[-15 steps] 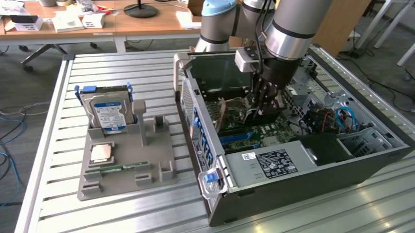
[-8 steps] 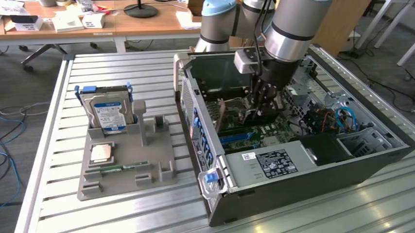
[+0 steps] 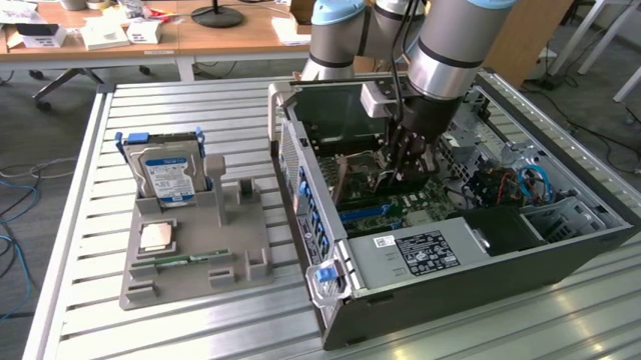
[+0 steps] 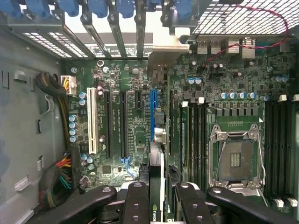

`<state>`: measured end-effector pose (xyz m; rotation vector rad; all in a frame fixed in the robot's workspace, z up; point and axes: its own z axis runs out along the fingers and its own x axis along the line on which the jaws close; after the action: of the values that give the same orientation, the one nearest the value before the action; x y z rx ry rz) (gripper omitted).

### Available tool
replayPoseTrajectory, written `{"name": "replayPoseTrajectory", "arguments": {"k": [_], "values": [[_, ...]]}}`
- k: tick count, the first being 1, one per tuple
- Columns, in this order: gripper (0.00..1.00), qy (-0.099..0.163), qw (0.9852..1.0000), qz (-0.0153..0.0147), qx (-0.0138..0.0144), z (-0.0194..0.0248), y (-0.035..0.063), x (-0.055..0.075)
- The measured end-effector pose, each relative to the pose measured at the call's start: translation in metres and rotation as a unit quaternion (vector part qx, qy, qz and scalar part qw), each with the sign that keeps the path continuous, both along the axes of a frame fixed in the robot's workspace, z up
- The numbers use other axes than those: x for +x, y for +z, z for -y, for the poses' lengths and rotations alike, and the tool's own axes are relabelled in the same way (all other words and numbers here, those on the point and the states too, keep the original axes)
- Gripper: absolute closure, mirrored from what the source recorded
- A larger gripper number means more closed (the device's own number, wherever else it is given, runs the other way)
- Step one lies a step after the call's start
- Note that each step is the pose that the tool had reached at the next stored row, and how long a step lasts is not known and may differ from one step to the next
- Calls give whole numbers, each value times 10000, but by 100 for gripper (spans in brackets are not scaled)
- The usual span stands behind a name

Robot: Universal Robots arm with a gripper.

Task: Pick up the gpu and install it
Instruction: 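Insert the gpu into the slot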

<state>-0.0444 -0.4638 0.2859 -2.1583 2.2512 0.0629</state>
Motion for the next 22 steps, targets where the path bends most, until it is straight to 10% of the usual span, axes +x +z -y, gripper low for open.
{"name": "replayPoseTrajectory", "arguments": {"k": [22], "values": [[73,-1,10000,1,0,58,-48,-88]]}}
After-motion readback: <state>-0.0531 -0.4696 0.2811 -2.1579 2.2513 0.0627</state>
